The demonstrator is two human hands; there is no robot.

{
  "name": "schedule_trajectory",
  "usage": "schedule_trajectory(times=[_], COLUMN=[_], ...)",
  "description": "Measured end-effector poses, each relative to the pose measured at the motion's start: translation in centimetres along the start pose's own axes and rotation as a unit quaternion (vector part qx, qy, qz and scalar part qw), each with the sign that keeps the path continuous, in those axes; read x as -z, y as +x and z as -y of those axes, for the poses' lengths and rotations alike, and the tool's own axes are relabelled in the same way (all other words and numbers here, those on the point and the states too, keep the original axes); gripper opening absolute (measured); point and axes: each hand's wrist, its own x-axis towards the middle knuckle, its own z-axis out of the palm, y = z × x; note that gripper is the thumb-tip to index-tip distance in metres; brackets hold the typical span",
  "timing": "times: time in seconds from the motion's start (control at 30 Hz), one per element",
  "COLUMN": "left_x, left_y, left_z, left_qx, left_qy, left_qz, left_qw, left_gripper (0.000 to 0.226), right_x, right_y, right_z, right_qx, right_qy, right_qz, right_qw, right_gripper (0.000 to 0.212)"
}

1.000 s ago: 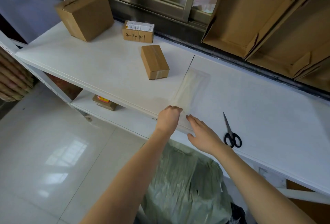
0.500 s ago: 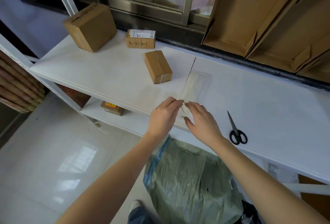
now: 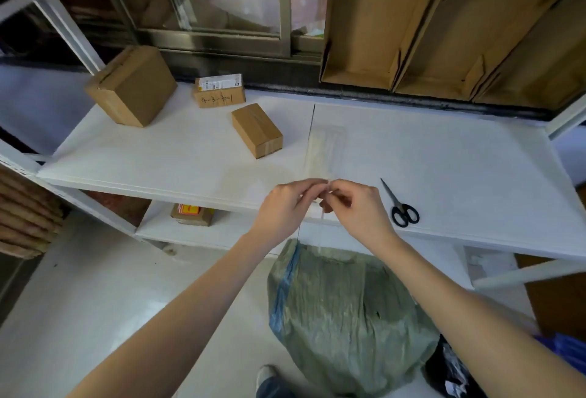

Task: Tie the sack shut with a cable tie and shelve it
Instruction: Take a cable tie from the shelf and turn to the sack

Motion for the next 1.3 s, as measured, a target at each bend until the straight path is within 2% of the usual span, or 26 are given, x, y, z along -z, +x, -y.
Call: schedule_trajectory(times=[0.17, 0.23, 0.43, 0.63, 0.77, 0.9, 1.13, 1.3], left_x=[-2.8, -4.5, -9.9, -15.9, -19.7, -23.9, -31.2, -35.2], left_y=[-3.1, -4.1, -5.9, -6.3, -5.9, -5.4, -3.9, -3.1], left_z=[-1.0, -1.4, -2.9, -0.9, 2.4, 7.0, 15.6, 20.2], left_qx=[0.033, 0.047, 0.078, 0.039, -0.024, -0.051, -0.083, -0.124], left_qy=[-0.054, -0.051, -0.053, -0.048, -0.003, 0.022, 0.011, 0.010], left_qz=[0.113, 0.136, 0.108, 0.085, 0.079, 0.068, 0.061, 0.051], left_qw=[0.992, 0.988, 0.990, 0.994, 0.997, 0.996, 0.995, 0.991], left_gripper=[0.025, 0.024, 0.020, 0.005, 0.004, 0.005, 0.005, 0.004], right_x=[1.7, 2.6, 4.8, 4.8, 3.1, 0.1, -5.4, -8.4], right_y=[-3.4, -4.7, -7.9, -9.6, -9.8, -9.5, -8.1, -7.9], right_z=[-1.3, -2.1, -6.0, -12.0, -17.4, -23.8, -33.9, -39.8], right_qx=[-0.024, -0.038, -0.061, -0.049, -0.018, 0.014, 0.069, 0.083], right_qy=[0.022, 0.039, 0.063, 0.060, 0.063, 0.069, 0.098, 0.086], right_qz=[-0.022, -0.026, -0.022, -0.044, -0.067, -0.091, -0.127, -0.133], right_qw=[0.999, 0.998, 0.996, 0.996, 0.996, 0.993, 0.985, 0.984], right_gripper=[0.006, 0.006, 0.010, 0.007, 0.006, 0.005, 0.004, 0.011])
